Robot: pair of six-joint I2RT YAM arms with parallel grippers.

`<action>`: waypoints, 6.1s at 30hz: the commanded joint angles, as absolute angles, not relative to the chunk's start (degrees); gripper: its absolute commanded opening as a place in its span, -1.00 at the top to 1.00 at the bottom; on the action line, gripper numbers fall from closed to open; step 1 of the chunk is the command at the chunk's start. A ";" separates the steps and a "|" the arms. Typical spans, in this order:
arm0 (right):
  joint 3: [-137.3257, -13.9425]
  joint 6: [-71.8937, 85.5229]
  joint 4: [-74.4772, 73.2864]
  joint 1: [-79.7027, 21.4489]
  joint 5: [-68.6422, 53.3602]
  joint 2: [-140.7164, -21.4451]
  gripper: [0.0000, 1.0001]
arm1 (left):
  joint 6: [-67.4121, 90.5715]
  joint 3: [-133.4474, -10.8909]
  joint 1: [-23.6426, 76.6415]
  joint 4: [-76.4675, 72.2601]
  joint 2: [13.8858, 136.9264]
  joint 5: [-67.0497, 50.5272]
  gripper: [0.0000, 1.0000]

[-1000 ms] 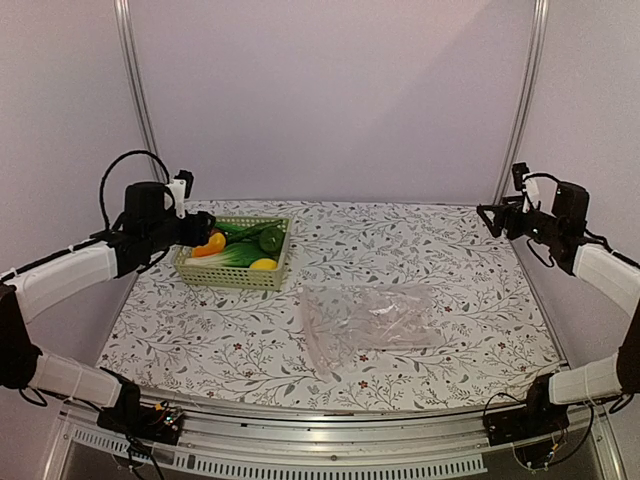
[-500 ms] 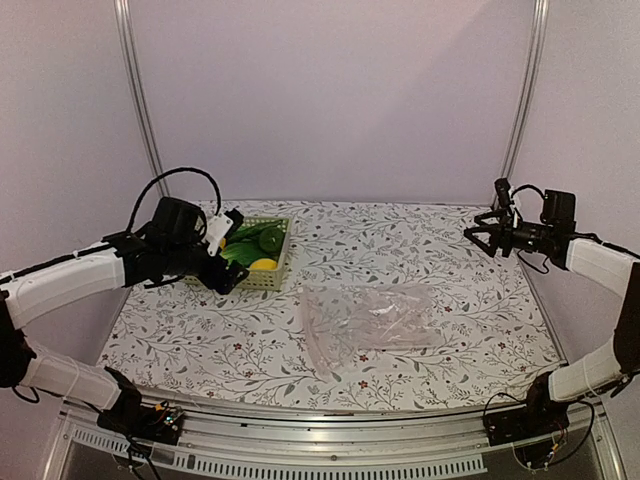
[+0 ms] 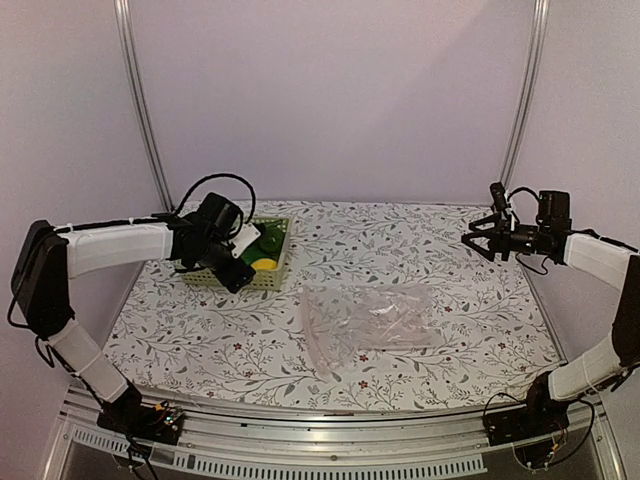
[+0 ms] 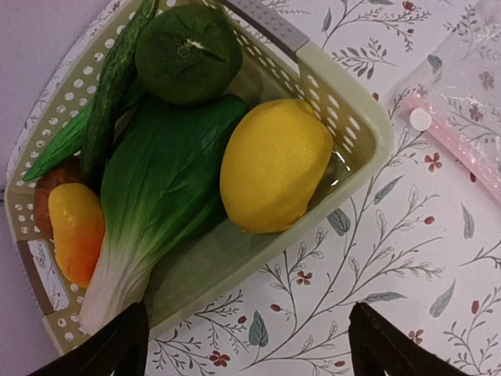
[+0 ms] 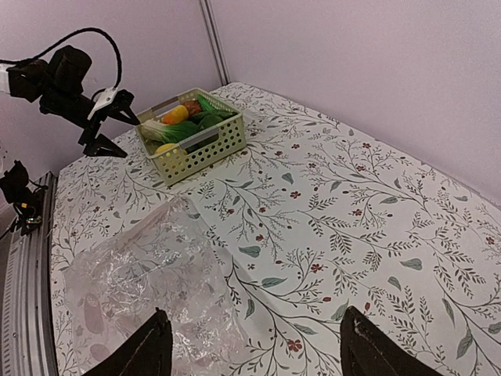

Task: Place the food in the zip-top bag and seal the zipper
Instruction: Adjust the bin at the corner of the board, then pick up the zipper food storage bag from the center of the board, then pass from the right arm to the left, then open the zipper food storage bag at the center of the board.

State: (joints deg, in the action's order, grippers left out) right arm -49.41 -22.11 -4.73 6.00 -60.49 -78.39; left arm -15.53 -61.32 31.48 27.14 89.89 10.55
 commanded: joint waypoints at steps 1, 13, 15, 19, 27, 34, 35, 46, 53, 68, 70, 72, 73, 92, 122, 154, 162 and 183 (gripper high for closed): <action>-51.44 -23.37 -7.20 5.80 -60.33 -78.27 -0.43 | -20.07 -65.09 30.73 29.65 95.03 13.17 -0.74; -52.48 -24.19 -8.83 5.75 -61.77 -80.24 -0.40 | -23.77 -72.15 30.40 30.65 102.91 11.00 -0.11; -52.51 -24.40 -8.86 5.71 -61.95 -80.36 -0.40 | -23.22 -72.48 30.60 30.84 102.96 9.51 0.00; -52.64 -24.54 -8.95 5.71 -61.39 -80.42 -0.38 | -20.20 -74.97 31.20 35.17 105.07 7.75 0.26; -52.90 -24.22 -9.05 5.71 -61.60 -80.66 -0.36 | -14.92 -76.35 36.17 40.86 108.40 6.59 0.53; -53.00 -23.91 -9.23 5.69 -61.97 -80.60 -0.32 | -3.67 -82.34 41.82 48.59 111.37 7.85 0.60; -52.95 -23.91 -9.18 5.71 -61.96 -80.48 -0.32 | -0.76 -83.73 42.59 49.57 112.36 7.60 0.62; -52.83 -23.58 -9.15 5.63 -62.64 -80.51 -0.27 | 30.11 -102.30 46.93 57.29 125.06 -1.44 1.00; -52.82 -23.32 -9.19 5.62 -62.51 -80.24 -0.26 | 45.33 -102.97 45.88 48.77 125.33 -8.47 1.00; -57.12 -28.26 -18.38 -4.41 -52.67 -77.26 -0.29 | 50.15 -98.54 44.56 41.88 118.62 -9.05 0.02; -59.26 -32.06 -23.97 -10.83 -49.07 -76.56 -0.33 | 47.56 -97.99 44.56 42.68 115.52 -6.77 0.00; -61.35 -35.11 -28.50 -16.50 -47.85 -76.39 -0.37 | 44.63 -97.20 44.74 43.12 112.59 -3.69 0.00; -62.54 -35.80 -30.51 -18.87 -48.27 -76.83 -0.38 | 42.93 -96.50 44.87 43.16 111.02 -1.65 -0.01; -70.12 -34.41 -39.76 -49.88 -25.57 -94.75 -0.49 | 34.99 -72.88 43.30 33.52 89.85 28.11 -0.75; -70.02 -40.90 -37.35 -30.55 -30.46 -74.09 1.00 | 43.74 -70.16 45.39 7.38 89.82 6.72 -0.53; -69.16 -36.87 -31.64 -30.32 -34.20 -76.88 0.91 | 66.12 -74.88 43.69 -15.44 107.21 -22.14 0.68; -80.37 -24.26 -30.96 -28.92 -29.99 -81.10 -0.18 | 46.66 -88.96 44.20 -3.43 106.59 -4.52 1.00; -91.63 -5.21 -29.55 -28.68 -14.96 -93.42 -0.16 | 43.66 -103.65 54.27 2.97 117.17 12.99 1.00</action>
State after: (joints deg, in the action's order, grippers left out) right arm -90.41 -9.19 -29.93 -28.80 -21.28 -91.70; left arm 44.38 -101.86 53.67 1.43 117.49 10.22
